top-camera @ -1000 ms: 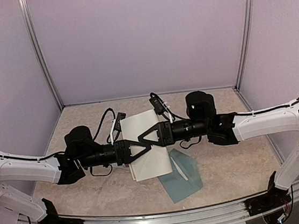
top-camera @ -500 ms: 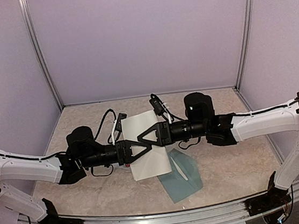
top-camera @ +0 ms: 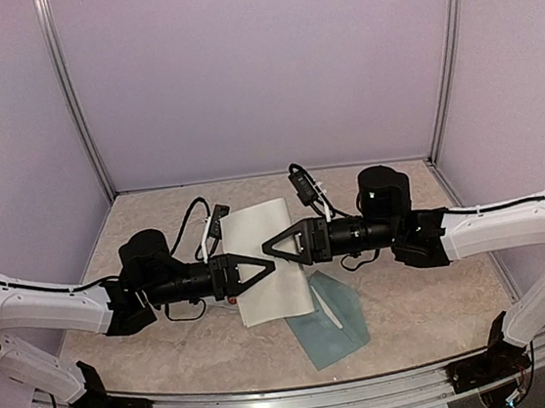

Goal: Place the letter into the envelope and seal it

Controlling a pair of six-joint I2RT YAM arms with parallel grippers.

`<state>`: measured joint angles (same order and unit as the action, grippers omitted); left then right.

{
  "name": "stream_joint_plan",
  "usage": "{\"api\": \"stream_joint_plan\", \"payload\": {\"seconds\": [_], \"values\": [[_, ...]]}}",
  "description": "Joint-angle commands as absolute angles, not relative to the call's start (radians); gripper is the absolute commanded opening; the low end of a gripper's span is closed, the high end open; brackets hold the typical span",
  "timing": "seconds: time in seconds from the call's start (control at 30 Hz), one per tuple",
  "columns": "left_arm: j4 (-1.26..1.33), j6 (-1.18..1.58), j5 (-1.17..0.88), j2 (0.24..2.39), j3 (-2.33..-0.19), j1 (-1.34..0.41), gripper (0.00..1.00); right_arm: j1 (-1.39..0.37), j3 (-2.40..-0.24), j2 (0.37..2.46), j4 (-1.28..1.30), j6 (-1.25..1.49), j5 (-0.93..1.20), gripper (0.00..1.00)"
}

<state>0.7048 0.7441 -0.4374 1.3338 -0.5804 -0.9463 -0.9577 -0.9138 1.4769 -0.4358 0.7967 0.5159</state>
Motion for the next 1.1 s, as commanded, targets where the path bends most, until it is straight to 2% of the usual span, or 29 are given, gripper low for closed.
{"api": "stream_joint_plan", "payload": {"seconds": [0.0,0.13,0.23,0.37,0.4,0.53,0.57,0.63,0.67,0.73,0.77,0.83,0.9,1.0,1.07], "values": [[0.759,0.731,-0.458,1.295,-0.570,-0.949,0.00,-0.933,-0.841,1.409,-0.540,0.802,0.622,0.59],[0.778,0.740,-0.471,1.285,-0.566,-0.948,0.00,-0.933,-0.828,1.402,-0.550,0.795,0.692,0.56],[0.787,0.745,-0.475,1.283,-0.563,-0.947,0.00,-0.932,-0.814,1.405,-0.587,0.810,0.726,0.46],[0.792,0.751,-0.483,1.288,-0.562,-0.948,0.00,-0.934,-0.811,1.404,-0.604,0.816,0.716,0.01],[0.794,0.752,-0.483,1.289,-0.561,-0.948,0.00,-0.933,-0.810,1.402,-0.602,0.818,0.706,0.00],[0.796,0.751,-0.453,1.279,-0.549,-0.948,0.00,-0.933,-0.805,1.398,-0.579,0.816,0.679,0.00],[0.800,0.751,-0.442,1.270,-0.545,-0.947,0.00,-0.933,-0.804,1.396,-0.566,0.813,0.679,0.08],[0.797,0.750,-0.425,1.255,-0.536,-0.943,0.00,-0.933,-0.788,1.387,-0.549,0.817,0.678,0.47],[0.796,0.749,-0.422,1.249,-0.533,-0.940,0.00,-0.933,-0.772,1.379,-0.555,0.824,0.679,0.59],[0.795,0.751,-0.421,1.239,-0.528,-0.935,0.00,-0.934,-0.744,1.361,-0.572,0.834,0.689,0.64],[0.793,0.752,-0.420,1.236,-0.526,-0.932,0.00,-0.933,-0.733,1.354,-0.577,0.838,0.698,0.58],[0.795,0.755,-0.419,1.231,-0.523,-0.930,0.00,-0.934,-0.720,1.346,-0.577,0.840,0.709,0.35],[0.799,0.758,-0.420,1.230,-0.522,-0.928,0.00,-0.933,-0.718,1.344,-0.557,0.836,0.707,0.00],[0.803,0.761,-0.419,1.231,-0.520,-0.926,0.00,-0.934,-0.709,1.337,-0.544,0.832,0.705,0.00],[0.804,0.761,-0.414,1.227,-0.518,-0.925,0.00,-0.935,-0.706,1.335,-0.534,0.828,0.712,0.47]]}}
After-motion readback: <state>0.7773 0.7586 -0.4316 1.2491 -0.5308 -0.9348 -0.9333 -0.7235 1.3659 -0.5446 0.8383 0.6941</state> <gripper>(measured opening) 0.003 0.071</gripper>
